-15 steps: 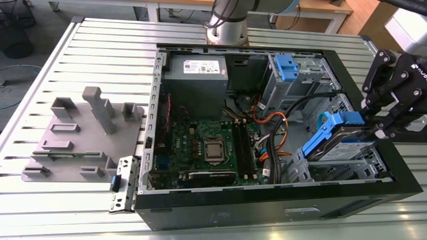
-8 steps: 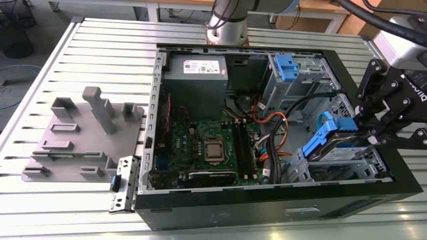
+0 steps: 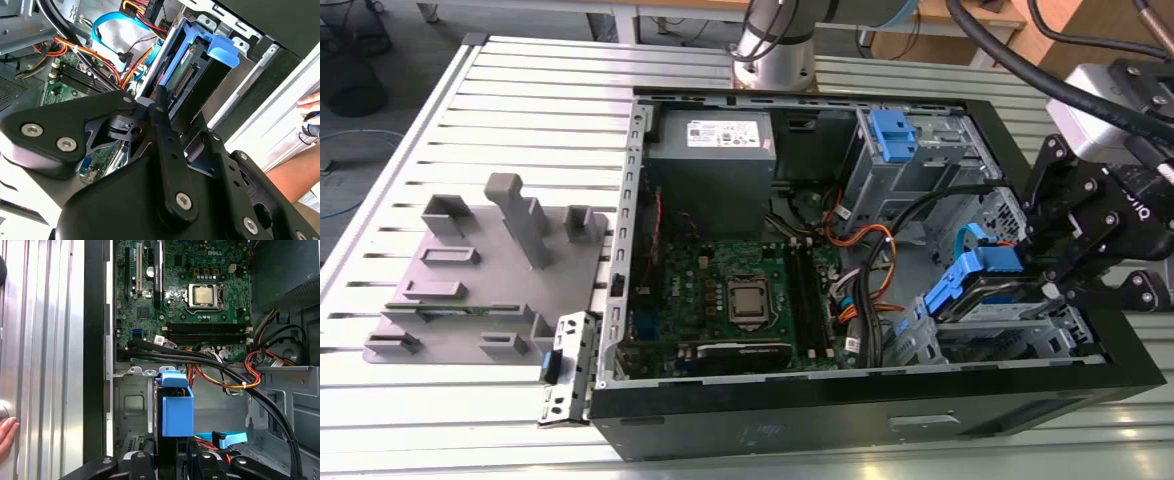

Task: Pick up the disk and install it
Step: 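Insert the disk into the insertion slot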

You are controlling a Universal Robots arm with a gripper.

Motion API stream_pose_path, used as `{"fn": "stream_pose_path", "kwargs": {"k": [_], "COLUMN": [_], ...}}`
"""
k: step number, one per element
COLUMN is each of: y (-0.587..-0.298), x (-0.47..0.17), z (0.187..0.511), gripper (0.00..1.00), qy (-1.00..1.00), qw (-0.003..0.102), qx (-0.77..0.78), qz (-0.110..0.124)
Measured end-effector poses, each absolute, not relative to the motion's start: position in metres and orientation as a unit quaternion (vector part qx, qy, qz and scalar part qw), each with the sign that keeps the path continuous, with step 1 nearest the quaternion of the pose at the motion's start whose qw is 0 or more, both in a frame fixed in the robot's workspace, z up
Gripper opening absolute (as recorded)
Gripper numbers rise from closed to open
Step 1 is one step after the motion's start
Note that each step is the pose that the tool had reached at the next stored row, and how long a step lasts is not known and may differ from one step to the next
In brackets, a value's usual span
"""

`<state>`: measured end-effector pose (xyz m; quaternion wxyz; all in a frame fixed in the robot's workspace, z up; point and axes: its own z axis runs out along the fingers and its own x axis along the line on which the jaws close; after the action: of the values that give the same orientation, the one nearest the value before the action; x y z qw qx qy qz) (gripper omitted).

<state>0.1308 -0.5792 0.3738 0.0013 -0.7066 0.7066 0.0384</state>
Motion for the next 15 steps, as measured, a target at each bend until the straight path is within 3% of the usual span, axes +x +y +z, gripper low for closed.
{"fn": "stream_pose_path", "kwargs": {"k": [15], "y": [-0.579], "x": [0.130], "z": [0.346], "gripper": [0.35], "qy": [0.707], "qw": [0.001], "qx": [-0.707], "qz": [0.038]}}
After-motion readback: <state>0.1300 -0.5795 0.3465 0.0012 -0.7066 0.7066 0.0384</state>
